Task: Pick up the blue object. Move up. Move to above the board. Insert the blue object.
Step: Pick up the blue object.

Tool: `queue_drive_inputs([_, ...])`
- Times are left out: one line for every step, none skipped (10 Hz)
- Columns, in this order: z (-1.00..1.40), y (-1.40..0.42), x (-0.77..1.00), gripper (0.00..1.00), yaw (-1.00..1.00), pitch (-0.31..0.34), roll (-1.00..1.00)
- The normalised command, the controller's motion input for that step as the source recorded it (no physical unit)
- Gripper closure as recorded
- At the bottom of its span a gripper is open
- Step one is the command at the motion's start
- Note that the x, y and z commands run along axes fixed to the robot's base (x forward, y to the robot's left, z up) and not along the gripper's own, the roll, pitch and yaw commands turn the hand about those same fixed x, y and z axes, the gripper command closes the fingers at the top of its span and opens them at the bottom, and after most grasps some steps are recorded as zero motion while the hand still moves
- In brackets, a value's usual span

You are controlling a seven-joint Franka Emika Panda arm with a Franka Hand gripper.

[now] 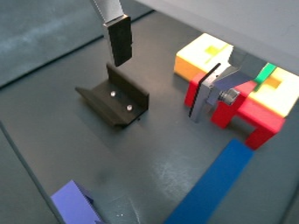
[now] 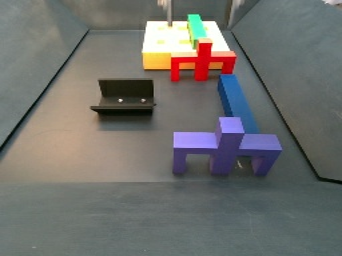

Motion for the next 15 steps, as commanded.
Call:
queue_drive_inputs([-0.02, 0.00, 0.08, 0.00, 0.00, 0.000, -0.03])
queue_drive_inputs([-0.01, 0.00, -0.01, 0.00, 0.00, -0.033, -0.01])
queue_drive_inputs([-0.08, 0.00, -0.09, 0.00, 0.00, -0.069, -0.03])
queue_drive_inputs([-0.10, 0.00, -0.11, 0.00, 0.00, -0.071, -0.01])
queue_drive_inputs([-0.22, 0.33, 0.00, 0.00, -0.10, 0.000, 0.00])
queue_drive_inputs([-0.27, 0.57, -0.02, 0.00, -0.18, 0.000, 0.00])
queue_drive_inputs([-0.20, 0.48, -0.04, 0.00, -0.16, 0.000, 0.00])
queue_drive_inputs([-0.12, 0.00, -0.01, 0.00, 0.00, -0.004, 0.00])
queue_drive_inputs([-0.30, -0.53, -0.11, 0.00, 0.00, -0.034, 0.14])
queue_drive_inputs([-0.60, -0.41, -0.46, 0.00, 0.00, -0.179, 0.08])
queue_drive_inputs([-0.63, -0.27, -0.60, 0.00, 0.00, -0.269, 0.04])
queue_drive_inputs([-0.67, -0.22, -0.63, 0.00, 0.00, -0.259, 0.10])
queue_drive_inputs([-0.69, -0.03, -0.71, 0.00, 0.00, -0.274, 0.11])
queue_drive_inputs([-0.63, 0.00, -0.71, 0.00, 0.00, -0.303, 0.11])
queue_drive_inputs([-0.51, -0.13, -0.48, 0.00, 0.00, -0.264, 0.13])
